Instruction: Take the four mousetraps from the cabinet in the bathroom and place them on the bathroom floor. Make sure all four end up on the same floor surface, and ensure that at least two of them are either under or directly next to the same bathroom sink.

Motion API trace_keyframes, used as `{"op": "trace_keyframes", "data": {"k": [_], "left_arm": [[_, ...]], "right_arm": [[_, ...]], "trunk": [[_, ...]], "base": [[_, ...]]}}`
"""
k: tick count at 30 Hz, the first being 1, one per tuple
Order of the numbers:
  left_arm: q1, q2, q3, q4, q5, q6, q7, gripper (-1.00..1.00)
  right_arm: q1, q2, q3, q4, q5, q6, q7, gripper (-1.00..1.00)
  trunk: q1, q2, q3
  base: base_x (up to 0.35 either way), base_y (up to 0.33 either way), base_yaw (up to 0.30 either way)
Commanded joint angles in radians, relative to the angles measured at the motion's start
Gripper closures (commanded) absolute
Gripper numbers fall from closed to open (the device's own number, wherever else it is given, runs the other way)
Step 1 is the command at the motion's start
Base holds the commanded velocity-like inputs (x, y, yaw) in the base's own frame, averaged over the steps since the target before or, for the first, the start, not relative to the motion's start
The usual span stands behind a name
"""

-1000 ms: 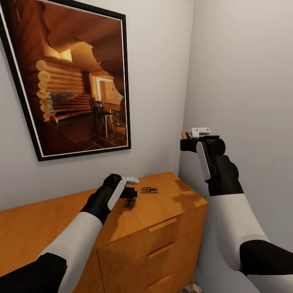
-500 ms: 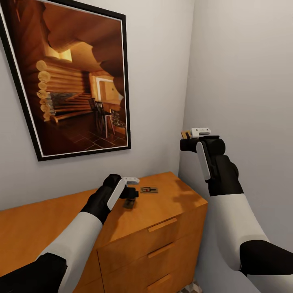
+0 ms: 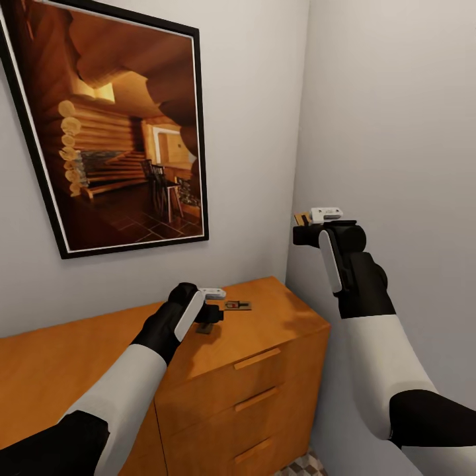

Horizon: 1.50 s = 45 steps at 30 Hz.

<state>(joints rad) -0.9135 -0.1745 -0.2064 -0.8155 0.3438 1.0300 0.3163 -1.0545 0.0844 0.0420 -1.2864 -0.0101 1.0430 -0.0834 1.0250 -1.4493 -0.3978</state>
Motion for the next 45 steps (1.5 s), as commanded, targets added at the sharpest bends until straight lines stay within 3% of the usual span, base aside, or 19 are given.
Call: {"op": "trace_keyframes", "data": {"k": [1, 19, 45], "left_arm": [[-0.001, 0.0, -0.001, -0.001, 0.01, 0.003, 0.011, -1.0], [-0.001, 0.0, -0.001, 0.01, 0.015, 0.002, 0.071, -1.0], [-0.001, 0.0, -0.002, 0.048, 0.014, 0.002, 0.078, -1.0]], "right_arm": [[-0.001, 0.0, 0.001, -0.001, -0.003, 0.004, -0.006, 1.0], [-0.001, 0.0, 0.001, -0.001, -0.004, 0.004, -0.006, 1.0], [-0.001, 0.0, 0.001, -0.001, -0.003, 0.004, -0.004, 1.0]], "trunk": [[0.0, -0.001, -0.001], [0.0, -0.001, -0.001], [0.0, -0.001, -0.001]], "base": [[-0.003, -0.002, 0.0], [0.0, 0.0, 0.0], [0.0, 0.0, 0.0]]}}
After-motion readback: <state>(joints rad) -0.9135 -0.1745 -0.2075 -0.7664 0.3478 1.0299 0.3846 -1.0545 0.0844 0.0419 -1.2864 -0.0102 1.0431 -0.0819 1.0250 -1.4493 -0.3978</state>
